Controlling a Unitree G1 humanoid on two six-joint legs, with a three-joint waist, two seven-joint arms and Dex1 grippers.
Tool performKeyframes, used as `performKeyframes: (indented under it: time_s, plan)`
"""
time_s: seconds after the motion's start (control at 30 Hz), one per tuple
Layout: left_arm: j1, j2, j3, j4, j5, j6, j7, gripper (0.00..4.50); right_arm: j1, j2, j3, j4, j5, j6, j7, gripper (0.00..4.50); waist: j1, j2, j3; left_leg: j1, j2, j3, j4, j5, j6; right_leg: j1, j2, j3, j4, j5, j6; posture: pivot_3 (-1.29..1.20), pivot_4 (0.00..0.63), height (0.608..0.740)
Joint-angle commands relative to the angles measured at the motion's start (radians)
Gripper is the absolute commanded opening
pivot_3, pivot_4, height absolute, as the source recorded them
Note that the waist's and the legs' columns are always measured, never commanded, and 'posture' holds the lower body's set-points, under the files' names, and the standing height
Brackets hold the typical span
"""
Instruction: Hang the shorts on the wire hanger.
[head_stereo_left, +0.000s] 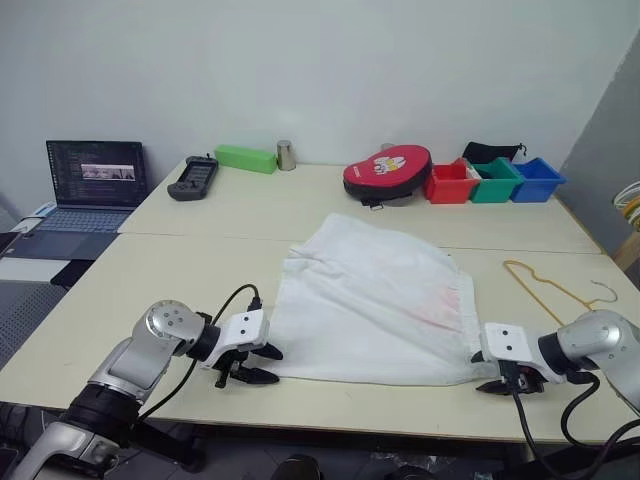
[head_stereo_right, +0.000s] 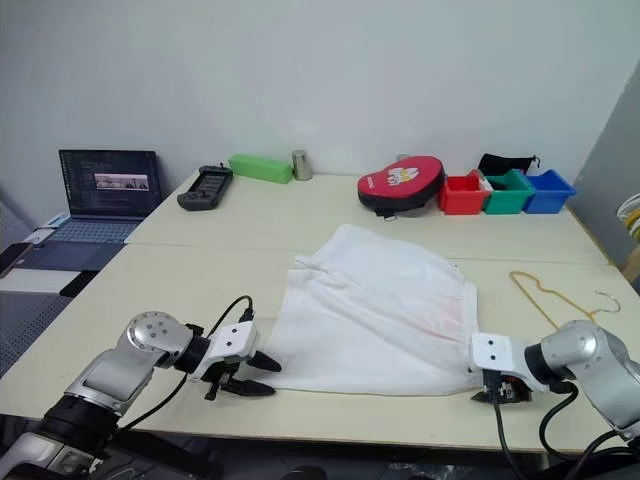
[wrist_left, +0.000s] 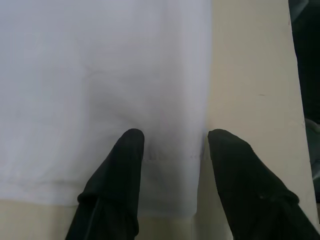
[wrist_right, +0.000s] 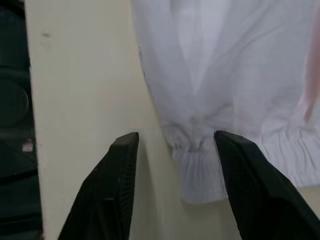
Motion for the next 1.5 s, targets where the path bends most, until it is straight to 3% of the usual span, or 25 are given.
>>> performKeyframes:
  time_s: [0.03,0.13,0.23,0.37,0.47,0.77,0.9,1.37,1.5]
  plan:
    - [-0.022,0.031,0.055,-0.143,-0.096,0.088,-0.034,3.22,-0.025,0.015,-0.144,-0.060,0.149,0.173,-0.020,3.63,0.000,-0.001,0.000,0.000,0.000,0.000,0.000,0.000,0.000,0.000,0.000,0.000,0.000,0.000,0.000,0.28,0.000,0.740]
    - [-0.056,0.014,0.068,-0.221,-0.158,0.161,-0.022,3.91,-0.030,0.055,-0.229,-0.054,0.232,0.299,-0.073,4.41,0.000,-0.002,0.001,0.000,0.000,0.000,0.000,0.000,0.000,0.000,0.000,0.000,0.000,0.000,0.000,0.27,0.000,0.740]
    - [-0.128,-0.048,0.077,-0.271,-0.220,0.233,0.025,4.49,-0.017,0.092,-0.296,0.009,0.247,0.348,-0.148,4.50,0.002,-0.002,0.001,0.000,0.000,0.000,0.000,0.000,0.000,0.000,0.000,0.000,0.000,0.000,0.000,0.26,0.000,0.740]
    - [-0.263,-0.220,0.089,-0.273,-0.281,0.324,0.170,4.49,0.005,0.108,-0.352,0.162,0.186,0.339,-0.265,4.50,0.005,-0.004,0.002,-0.001,-0.001,0.000,0.001,0.000,0.000,0.001,-0.002,0.000,-0.001,0.000,0.001,0.25,0.000,0.740]
    - [-0.304,-0.339,0.043,-0.222,-0.227,0.254,0.260,4.49,0.003,0.110,-0.406,0.301,0.120,0.337,-0.404,4.50,0.001,-0.004,0.001,0.000,-0.001,0.001,0.001,0.000,0.000,0.001,-0.002,0.003,-0.001,0.001,0.001,0.22,0.000,0.740]
    - [-0.306,-0.422,-0.042,-0.168,-0.174,0.143,0.259,4.49,-0.048,0.146,-0.509,0.489,0.132,0.423,-0.544,4.50,-0.036,0.000,-0.001,0.001,0.000,0.004,-0.001,0.000,0.001,0.002,0.002,0.007,0.001,0.001,-0.001,0.18,0.000,0.740]
    - [-0.325,-0.472,-0.064,-0.137,-0.159,0.115,0.271,4.49,-0.116,0.150,-0.500,0.672,0.101,0.371,-0.600,4.50,-0.052,0.001,0.000,0.012,0.000,0.006,-0.002,0.000,0.001,0.016,0.002,0.007,-0.003,0.000,-0.001,0.18,0.000,0.740]
    - [-0.320,-0.474,-0.067,-0.128,-0.148,0.097,0.272,4.49,-0.292,0.178,-0.507,1.046,0.106,0.359,-0.677,4.50,-0.083,0.002,0.000,0.012,0.000,0.007,-0.002,0.000,0.001,0.016,0.002,0.008,-0.004,0.000,0.000,0.20,0.000,0.740]
    - [-0.326,-0.474,-0.064,-0.123,-0.145,0.095,0.276,4.50,-0.292,0.182,-0.494,1.077,0.099,0.342,-0.658,3.79,-0.083,0.001,0.000,0.012,0.000,0.007,-0.002,0.000,0.001,0.017,0.002,0.008,-0.005,0.000,0.000,0.20,0.000,0.740]
